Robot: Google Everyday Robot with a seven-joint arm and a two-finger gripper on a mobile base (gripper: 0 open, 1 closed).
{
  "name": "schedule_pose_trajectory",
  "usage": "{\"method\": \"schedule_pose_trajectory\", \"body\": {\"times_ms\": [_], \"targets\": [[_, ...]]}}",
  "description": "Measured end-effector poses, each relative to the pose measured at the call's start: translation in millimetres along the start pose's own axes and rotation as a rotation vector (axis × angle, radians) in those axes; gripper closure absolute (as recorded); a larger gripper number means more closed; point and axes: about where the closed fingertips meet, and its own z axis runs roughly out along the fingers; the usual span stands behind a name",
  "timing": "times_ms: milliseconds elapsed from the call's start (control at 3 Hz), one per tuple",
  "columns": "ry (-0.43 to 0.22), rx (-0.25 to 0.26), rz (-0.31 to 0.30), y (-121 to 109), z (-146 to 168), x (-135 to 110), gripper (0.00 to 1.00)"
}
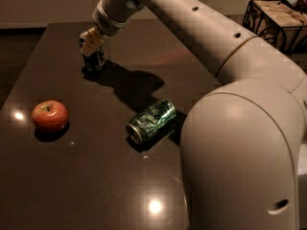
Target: Move pepsi can near green can
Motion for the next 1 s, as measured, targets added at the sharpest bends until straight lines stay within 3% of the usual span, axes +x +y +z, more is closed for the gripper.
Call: {"method": "schedule_pose_trajectory", "body": {"times_ms": [667,1000], "targets": [[-0.079,-0.044,-0.043,14.6,-32.1,-1.6,0.86],[-0.107,-0.049,-0.07,21.7,-72.9,21.6,1.0]]}}
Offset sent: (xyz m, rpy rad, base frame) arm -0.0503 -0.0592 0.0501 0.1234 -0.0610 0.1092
